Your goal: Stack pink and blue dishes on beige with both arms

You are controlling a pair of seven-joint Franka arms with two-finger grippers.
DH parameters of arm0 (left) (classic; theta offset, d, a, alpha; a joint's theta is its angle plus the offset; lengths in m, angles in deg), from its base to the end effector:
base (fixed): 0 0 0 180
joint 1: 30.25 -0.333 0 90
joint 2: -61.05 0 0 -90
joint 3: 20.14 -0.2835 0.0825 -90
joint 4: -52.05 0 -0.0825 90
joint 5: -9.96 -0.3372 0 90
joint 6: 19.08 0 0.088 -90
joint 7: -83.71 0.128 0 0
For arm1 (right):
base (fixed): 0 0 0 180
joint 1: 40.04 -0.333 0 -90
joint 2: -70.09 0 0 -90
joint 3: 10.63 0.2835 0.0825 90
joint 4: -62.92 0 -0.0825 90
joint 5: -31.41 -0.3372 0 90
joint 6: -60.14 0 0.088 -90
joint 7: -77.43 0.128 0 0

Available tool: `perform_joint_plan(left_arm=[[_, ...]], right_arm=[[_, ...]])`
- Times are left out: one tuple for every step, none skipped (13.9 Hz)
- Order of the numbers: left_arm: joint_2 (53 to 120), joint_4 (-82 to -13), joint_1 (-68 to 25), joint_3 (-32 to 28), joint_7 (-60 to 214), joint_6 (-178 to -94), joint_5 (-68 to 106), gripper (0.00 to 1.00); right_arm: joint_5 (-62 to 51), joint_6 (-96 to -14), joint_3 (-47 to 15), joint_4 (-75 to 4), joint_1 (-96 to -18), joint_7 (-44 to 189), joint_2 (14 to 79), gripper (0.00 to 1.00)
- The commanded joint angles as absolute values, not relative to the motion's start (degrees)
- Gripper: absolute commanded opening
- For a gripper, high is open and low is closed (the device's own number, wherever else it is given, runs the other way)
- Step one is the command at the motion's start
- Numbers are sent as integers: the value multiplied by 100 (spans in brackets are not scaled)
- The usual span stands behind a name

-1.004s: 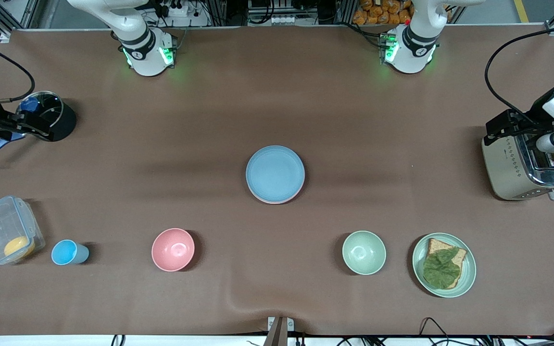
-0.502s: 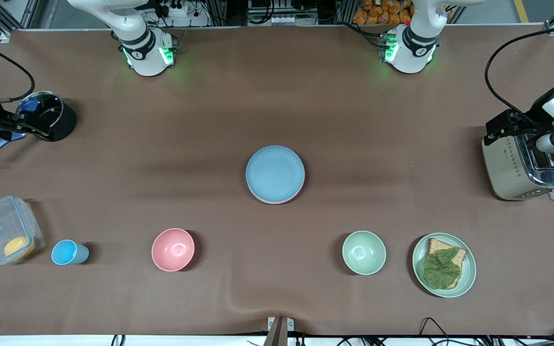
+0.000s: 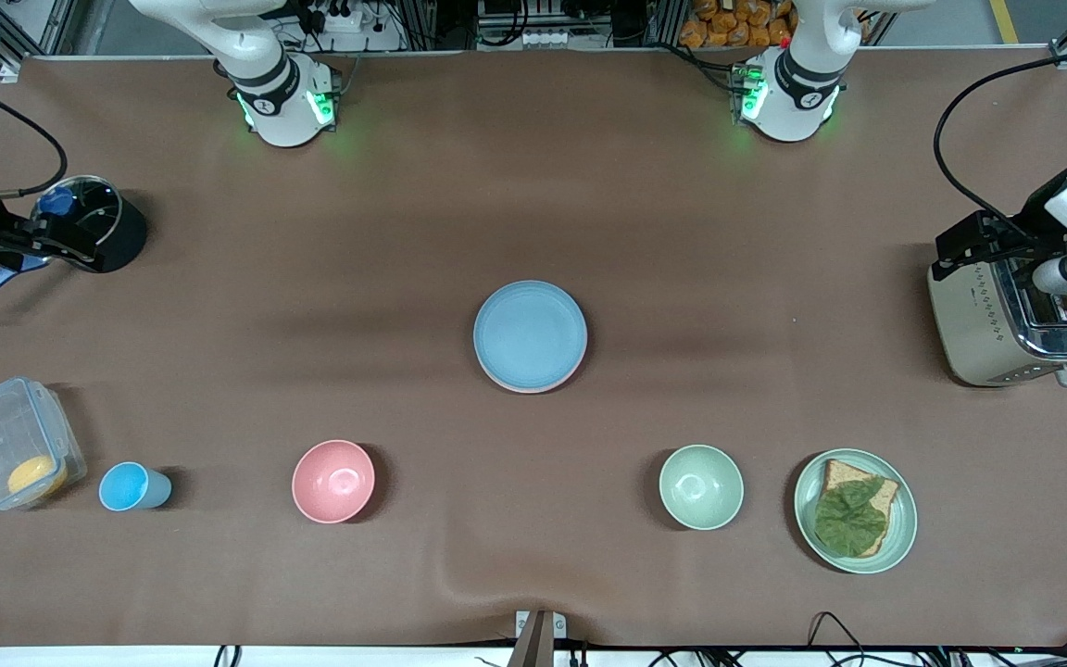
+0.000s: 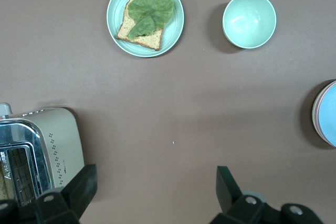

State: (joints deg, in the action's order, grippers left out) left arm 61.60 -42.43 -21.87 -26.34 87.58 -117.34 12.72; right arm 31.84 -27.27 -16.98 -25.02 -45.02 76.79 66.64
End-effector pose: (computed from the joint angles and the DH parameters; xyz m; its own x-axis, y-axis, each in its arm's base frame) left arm 0.5228 -0.0256 0.5456 0.9934 -0.0984 0.0593 -0.1011 -0.9939 0.0430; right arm 0.5172 -0.0118 0.5517 0.9975 -0.0133 -0.0692 -0.0124 -0.9998 0.0134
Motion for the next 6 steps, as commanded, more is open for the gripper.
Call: perform_joint_plan(left_arm=[[6237,-4068,-2207,-2629,8811,-11585,1216,100],[6237,-4068,-2207,-2629,8811,-11593,1216,100],[6228,-4068,-2207,-2629,8811,-11593,1216,100],[6228,-4076,-2225,-2629,8820,-11593,1216,100],[6228,-4068,-2234,-2629,8811,-11593,1216,100],[6228,-4068,-2234,-2638,8811,-11585,1225,100]], right_arm=[[3299,-2687,-1625,-2506,-4435,7743,6692,100],[3299,-2687,-1625,-2506,-4435,7743,6692,100],[3299,-2687,-1625,-2506,-4435,7743,6692,100],[3299,-2687,-1625,-2506,-4435,7743,6692,100],[3299,-2687,-1625,-2506,-4435,7735,6692,100],[3299,-2687,-1625,-2506,-4435,7735,6692,100]])
